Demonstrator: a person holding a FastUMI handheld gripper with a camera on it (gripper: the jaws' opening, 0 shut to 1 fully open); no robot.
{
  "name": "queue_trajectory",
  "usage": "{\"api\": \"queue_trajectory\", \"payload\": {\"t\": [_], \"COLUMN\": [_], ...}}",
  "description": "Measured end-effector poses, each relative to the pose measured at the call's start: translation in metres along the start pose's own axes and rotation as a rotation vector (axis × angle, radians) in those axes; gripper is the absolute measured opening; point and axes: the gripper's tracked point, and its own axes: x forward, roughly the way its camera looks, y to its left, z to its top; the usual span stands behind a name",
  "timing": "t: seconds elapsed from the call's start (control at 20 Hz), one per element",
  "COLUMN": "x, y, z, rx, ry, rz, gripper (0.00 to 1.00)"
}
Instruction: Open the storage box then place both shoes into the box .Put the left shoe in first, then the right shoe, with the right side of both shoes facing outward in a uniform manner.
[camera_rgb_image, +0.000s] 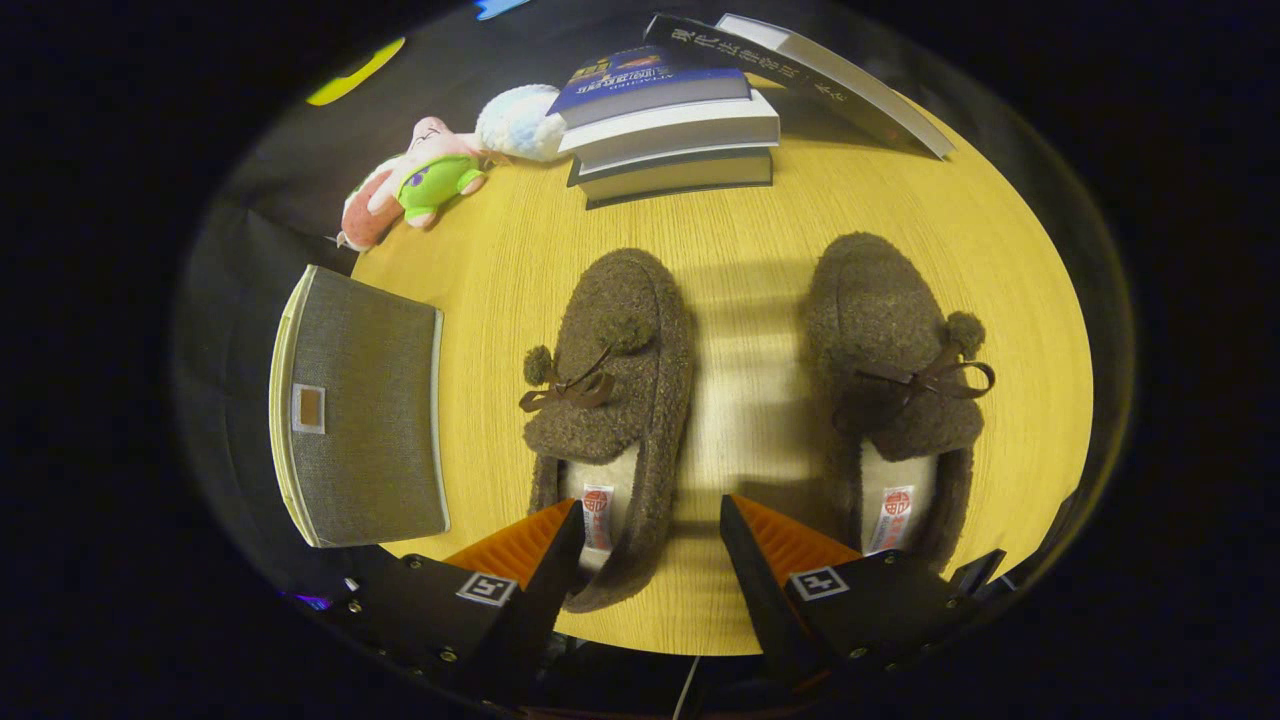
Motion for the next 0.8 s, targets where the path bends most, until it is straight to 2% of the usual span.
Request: {"api": "queue_trajectory", "payload": {"t": [0.05,0.2,0.25,0.35,0.4,0.8], "x": [0.003,0.011,0.014,0.011,0.011,-0.029], "y": [0.002,-0.004,-0.003,-0.005,-0.007,0.012], "z": [0.000,-0.001,-0.001,0.000,-0.001,0.015], "rx": [-0.016,-0.033,-0.052,-0.100,-0.128,-0.160], "ry": [0.005,0.038,0.042,0.026,0.016,-0.043], "rz": [0.000,-0.036,-0.028,-0.026,-0.030,0.001], "gripper": [0.80,0.19,0.08,0.07,0.00,0.00]}}
